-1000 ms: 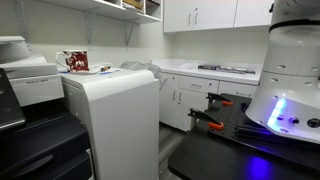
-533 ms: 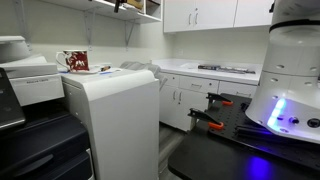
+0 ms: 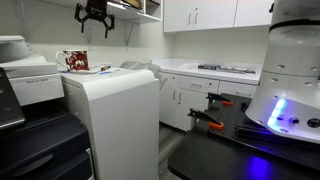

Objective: Move the mug slightly to the right

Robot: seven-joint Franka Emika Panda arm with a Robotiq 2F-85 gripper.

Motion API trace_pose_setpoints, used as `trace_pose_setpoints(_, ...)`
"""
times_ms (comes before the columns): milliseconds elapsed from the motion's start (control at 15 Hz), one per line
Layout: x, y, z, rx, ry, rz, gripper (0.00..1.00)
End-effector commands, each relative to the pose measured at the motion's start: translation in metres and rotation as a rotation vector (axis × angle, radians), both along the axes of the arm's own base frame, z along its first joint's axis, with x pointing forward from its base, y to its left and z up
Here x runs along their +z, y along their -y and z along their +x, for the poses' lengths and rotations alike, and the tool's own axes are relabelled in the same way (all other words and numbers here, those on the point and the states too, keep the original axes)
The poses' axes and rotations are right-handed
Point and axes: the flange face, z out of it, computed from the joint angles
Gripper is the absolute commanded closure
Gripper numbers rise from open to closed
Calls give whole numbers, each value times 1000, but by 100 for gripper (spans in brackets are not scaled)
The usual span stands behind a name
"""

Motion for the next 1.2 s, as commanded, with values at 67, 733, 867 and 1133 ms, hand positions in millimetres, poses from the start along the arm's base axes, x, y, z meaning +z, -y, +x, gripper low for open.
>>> trace_pose_setpoints(67,-24,-16,38,-51,-97,-23,0)
trace_pose_setpoints(733,-65,-28,70,-59,-188,-64,54)
trace_pose_setpoints(867,-69,-30,71,-53,-192,-65,69)
trace_pose_setpoints(1133,-68,-32,73,-44,-183,-56,99)
